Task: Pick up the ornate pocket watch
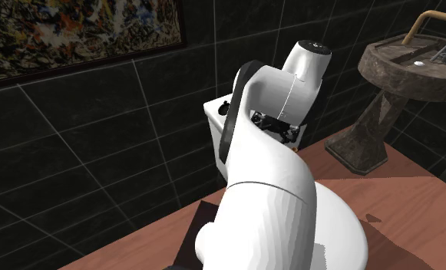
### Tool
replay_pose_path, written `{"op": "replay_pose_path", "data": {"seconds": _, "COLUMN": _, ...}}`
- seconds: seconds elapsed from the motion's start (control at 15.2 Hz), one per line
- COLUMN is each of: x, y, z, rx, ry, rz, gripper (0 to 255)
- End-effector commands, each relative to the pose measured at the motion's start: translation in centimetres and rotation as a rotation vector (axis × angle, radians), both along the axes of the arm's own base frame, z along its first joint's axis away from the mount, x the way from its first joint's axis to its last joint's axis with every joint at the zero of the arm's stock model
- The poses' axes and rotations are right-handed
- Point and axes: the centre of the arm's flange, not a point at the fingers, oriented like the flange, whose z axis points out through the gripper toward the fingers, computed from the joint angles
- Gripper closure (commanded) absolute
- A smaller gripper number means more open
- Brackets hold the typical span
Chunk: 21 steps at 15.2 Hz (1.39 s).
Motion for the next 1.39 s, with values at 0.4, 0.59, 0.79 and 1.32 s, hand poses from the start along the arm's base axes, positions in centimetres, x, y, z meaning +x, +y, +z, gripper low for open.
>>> {"op": "replay_pose_path", "data": {"seconds": 0.4, "x": 3.5, "y": 7.2, "z": 0.5, "rx": 0.011, "ry": 0.02, "rz": -0.237, "gripper": 0}}
{"op": "replay_pose_path", "data": {"seconds": 0.59, "x": 5.8, "y": 10.5, "z": 0.7, "rx": 0.016, "ry": 0.03, "rz": -0.355, "gripper": 0}}
{"op": "replay_pose_path", "data": {"seconds": 0.79, "x": 8.5, "y": 13.5, "z": 1.0, "rx": 0.021, "ry": 0.04, "rz": -0.473, "gripper": 0}}
{"op": "replay_pose_path", "data": {"seconds": 1.32, "x": 17.2, "y": 19.5, "z": 1.5, "rx": 0.035, "ry": 0.066, "rz": -0.784, "gripper": 0}}
